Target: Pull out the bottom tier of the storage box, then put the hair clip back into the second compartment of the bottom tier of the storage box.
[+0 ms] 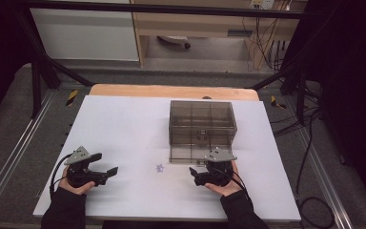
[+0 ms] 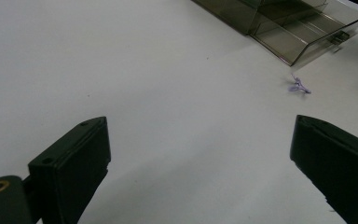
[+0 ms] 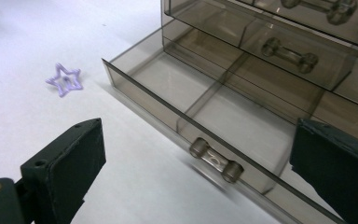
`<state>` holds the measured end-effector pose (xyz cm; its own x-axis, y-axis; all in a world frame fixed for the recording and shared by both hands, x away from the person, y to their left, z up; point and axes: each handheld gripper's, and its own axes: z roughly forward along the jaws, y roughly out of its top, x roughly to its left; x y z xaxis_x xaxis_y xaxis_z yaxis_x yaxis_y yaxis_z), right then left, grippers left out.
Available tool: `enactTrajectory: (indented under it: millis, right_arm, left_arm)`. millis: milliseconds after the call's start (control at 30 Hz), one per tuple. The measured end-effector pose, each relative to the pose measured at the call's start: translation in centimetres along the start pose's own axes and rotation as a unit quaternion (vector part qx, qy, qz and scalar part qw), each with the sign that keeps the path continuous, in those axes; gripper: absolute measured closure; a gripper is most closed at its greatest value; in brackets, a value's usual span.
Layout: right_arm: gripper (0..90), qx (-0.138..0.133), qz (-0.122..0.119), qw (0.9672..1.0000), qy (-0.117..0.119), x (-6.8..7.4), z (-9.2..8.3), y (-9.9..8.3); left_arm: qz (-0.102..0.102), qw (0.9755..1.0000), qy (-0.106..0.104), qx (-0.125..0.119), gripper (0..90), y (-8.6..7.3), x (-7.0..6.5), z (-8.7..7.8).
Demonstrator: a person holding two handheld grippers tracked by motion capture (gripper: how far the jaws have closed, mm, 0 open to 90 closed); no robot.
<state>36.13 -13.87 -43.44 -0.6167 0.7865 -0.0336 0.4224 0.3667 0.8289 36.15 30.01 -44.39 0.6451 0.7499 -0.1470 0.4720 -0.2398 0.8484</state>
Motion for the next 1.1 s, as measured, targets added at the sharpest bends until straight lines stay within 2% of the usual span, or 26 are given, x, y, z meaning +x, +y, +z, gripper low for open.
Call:
enactTrajectory:
  millis: [233,500,1100]
  right_arm:
    - [4.1,0.000,0.016,0.9999,0.003,0.2,0.1,0.2]
    - [4.4,-0.003,0.022,0.9998,-0.002,0.4,0.2,0.4]
    - [4.7,-0.001,0.017,0.9998,0.009,1.6,0.7,0.8]
  left_arm:
    - [-0.001,1.0000,0.000,0.000,4.4,0.0,0.0,0.0]
    - [-0.002,1.0000,-0.001,0.000,4.4,0.0,0.0,0.0]
    - [-0.003,1.0000,0.000,0.002,4.5,0.0,0.1,0.1]
